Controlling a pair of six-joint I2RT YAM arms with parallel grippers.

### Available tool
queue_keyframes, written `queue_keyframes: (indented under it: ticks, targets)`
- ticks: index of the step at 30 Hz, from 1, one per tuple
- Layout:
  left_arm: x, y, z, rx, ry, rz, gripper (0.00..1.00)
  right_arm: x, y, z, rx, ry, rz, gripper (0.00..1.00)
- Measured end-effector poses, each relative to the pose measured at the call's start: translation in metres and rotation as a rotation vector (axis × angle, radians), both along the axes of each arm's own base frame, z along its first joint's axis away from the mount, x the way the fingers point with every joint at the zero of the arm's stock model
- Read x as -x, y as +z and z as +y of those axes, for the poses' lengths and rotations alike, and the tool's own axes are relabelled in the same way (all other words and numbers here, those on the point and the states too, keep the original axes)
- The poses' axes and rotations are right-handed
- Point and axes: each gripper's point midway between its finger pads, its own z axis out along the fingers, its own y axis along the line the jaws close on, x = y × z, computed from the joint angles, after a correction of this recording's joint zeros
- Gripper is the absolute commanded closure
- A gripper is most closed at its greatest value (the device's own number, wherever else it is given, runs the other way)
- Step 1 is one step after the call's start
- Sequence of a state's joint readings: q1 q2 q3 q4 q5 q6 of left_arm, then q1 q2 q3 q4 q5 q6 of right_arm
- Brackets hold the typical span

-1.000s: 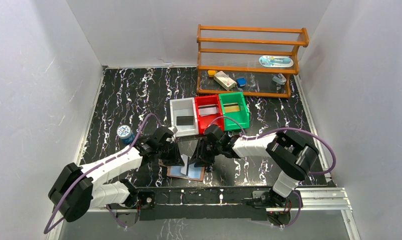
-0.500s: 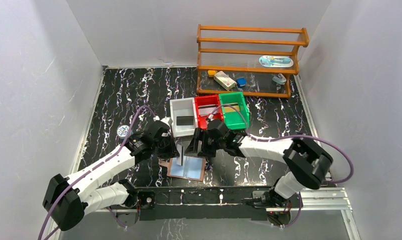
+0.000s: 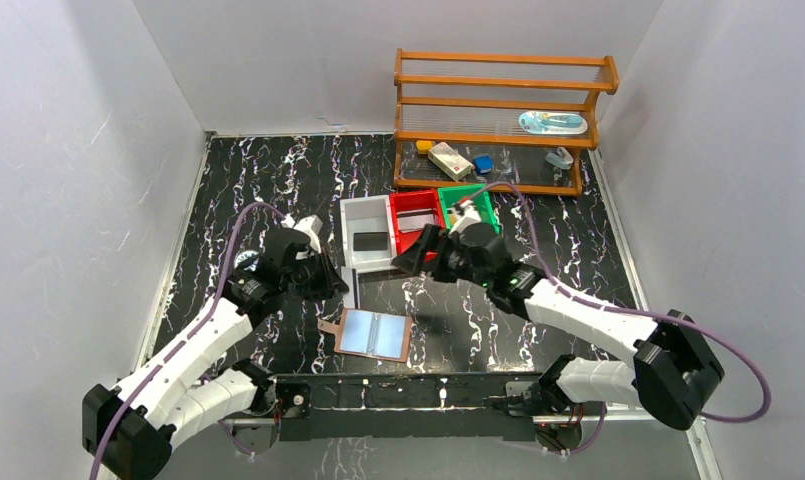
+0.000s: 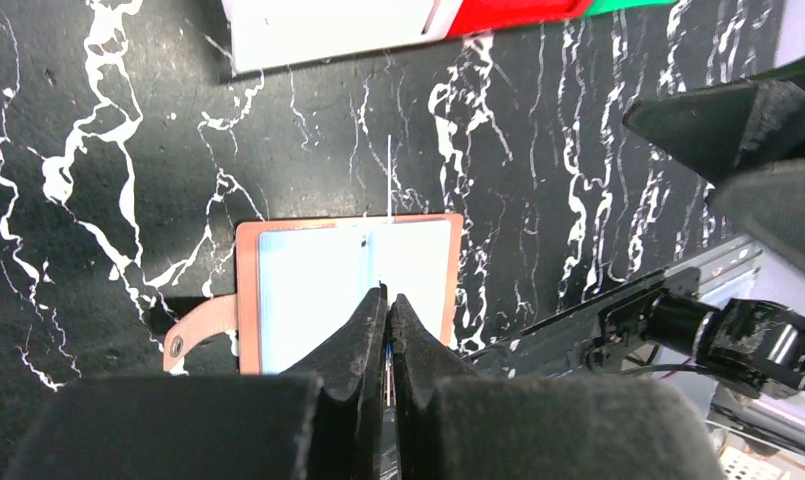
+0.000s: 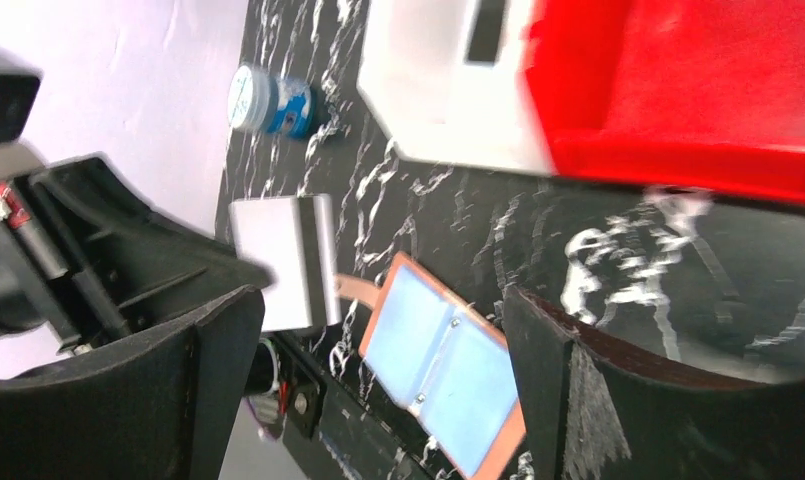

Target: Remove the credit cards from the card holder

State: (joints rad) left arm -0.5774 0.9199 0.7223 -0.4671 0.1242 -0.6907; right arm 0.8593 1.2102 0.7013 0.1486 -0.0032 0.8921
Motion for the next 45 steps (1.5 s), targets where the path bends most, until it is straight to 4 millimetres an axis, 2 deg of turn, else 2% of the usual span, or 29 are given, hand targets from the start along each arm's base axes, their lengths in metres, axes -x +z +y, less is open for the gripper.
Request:
queue_keyframes:
  ticks: [5, 7, 9, 13, 16, 24, 27, 32, 40, 45]
  targets:
    - [-0.010, 0.019, -0.001, 0.072, 0.004, -0.047, 1.00, -0.033, -0.013, -0.050, -0.128, -0.109, 0.078, 0.03]
    - [-0.012, 0.027, -0.005, 0.110, -0.008, -0.067, 1.00, -0.032, -0.024, -0.058, -0.155, -0.121, 0.126, 0.04]
    - [-0.013, 0.033, -0.008, 0.140, -0.021, -0.079, 1.00, -0.024, -0.025, -0.054, -0.179, -0.086, 0.157, 0.06]
    - [-0.013, 0.041, -0.012, 0.184, -0.053, -0.080, 1.00, -0.014, -0.007, -0.038, -0.266, 0.020, 0.154, 0.09]
    - [-0.016, 0.048, -0.014, 0.226, -0.066, -0.084, 1.00, -0.007, 0.003, -0.024, -0.332, 0.099, 0.157, 0.11]
    - [-0.020, 0.064, -0.024, 0.409, -0.103, -0.072, 1.00, 0.023, 0.014, 0.017, -0.403, 0.274, 0.177, 0.17]
    - [-0.016, 0.066, -0.030, 0.468, -0.129, -0.054, 1.00, 0.029, 0.023, 0.028, -0.434, 0.326, 0.170, 0.26]
    - [-0.006, 0.062, -0.039, 0.553, -0.179, -0.009, 1.00, 0.026, 0.035, 0.042, -0.469, 0.391, 0.161, 0.39]
    - [-0.003, 0.076, -0.045, 0.626, -0.228, -0.030, 1.00, 0.030, 0.036, 0.048, -0.514, 0.447, 0.195, 0.65]
    - [-0.003, 0.072, -0.048, 0.654, -0.241, -0.018, 1.00, 0.037, 0.043, 0.048, -0.534, 0.488, 0.192, 0.76]
